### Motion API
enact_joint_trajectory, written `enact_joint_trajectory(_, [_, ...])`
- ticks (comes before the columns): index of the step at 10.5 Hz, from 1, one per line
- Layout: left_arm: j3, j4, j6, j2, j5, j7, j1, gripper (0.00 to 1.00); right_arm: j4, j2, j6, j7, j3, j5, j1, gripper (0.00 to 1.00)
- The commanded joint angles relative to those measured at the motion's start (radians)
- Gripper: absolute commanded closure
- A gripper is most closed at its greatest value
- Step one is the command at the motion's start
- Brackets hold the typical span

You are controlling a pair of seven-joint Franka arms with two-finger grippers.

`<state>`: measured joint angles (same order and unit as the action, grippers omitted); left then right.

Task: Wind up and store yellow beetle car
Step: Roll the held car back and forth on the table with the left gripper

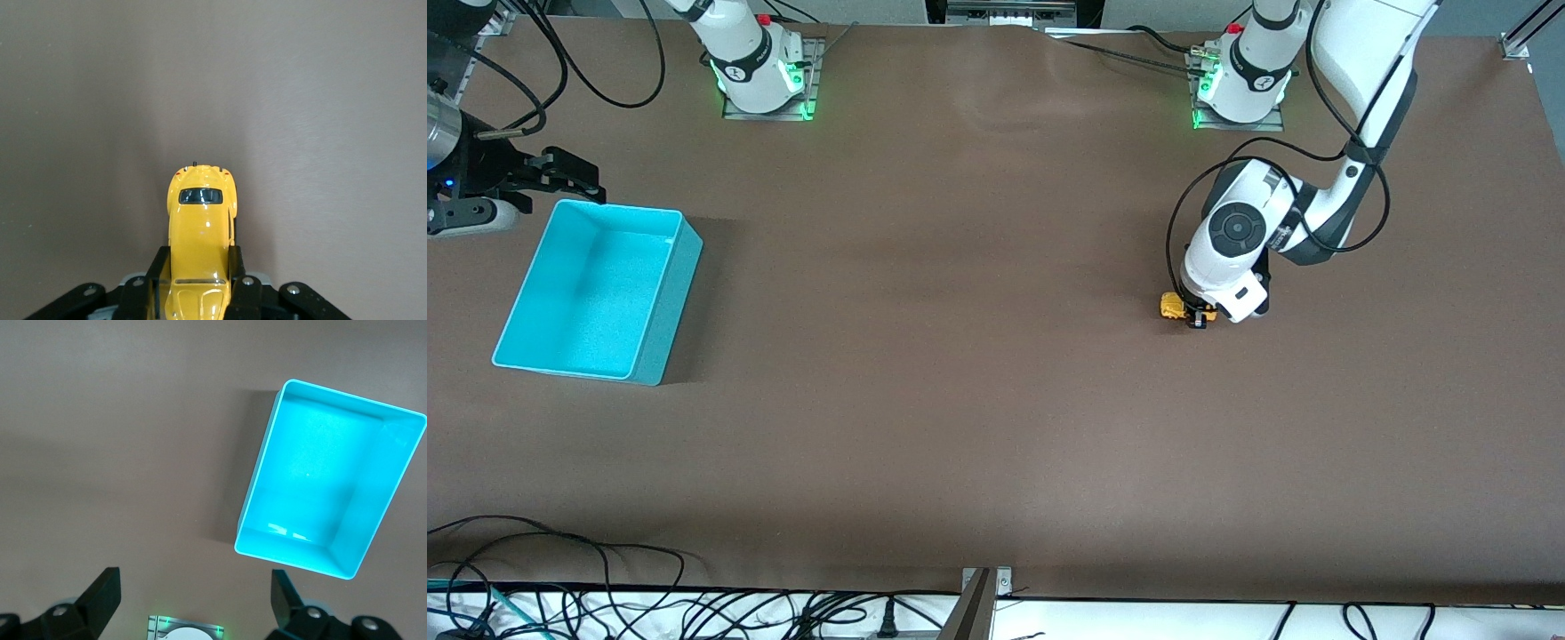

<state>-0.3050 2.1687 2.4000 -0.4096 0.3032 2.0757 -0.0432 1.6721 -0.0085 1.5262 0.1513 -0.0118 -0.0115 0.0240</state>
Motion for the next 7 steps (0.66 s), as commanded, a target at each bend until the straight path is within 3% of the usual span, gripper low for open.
enact_joint_trajectory(1, [0.003,-0.010,-0.006,-0.028,0.066,0.024,0.012,1.00,-0.008,-0.001,-0.011,-0.009,-0.003,0.008,0.001,0.00])
enact_joint_trajectory(7, [0.012,-0.017,0.007,-0.057,0.091,-0.123,0.158,1.00,-0.008,-0.001,-0.015,-0.009,-0.003,0.008,0.001,0.00])
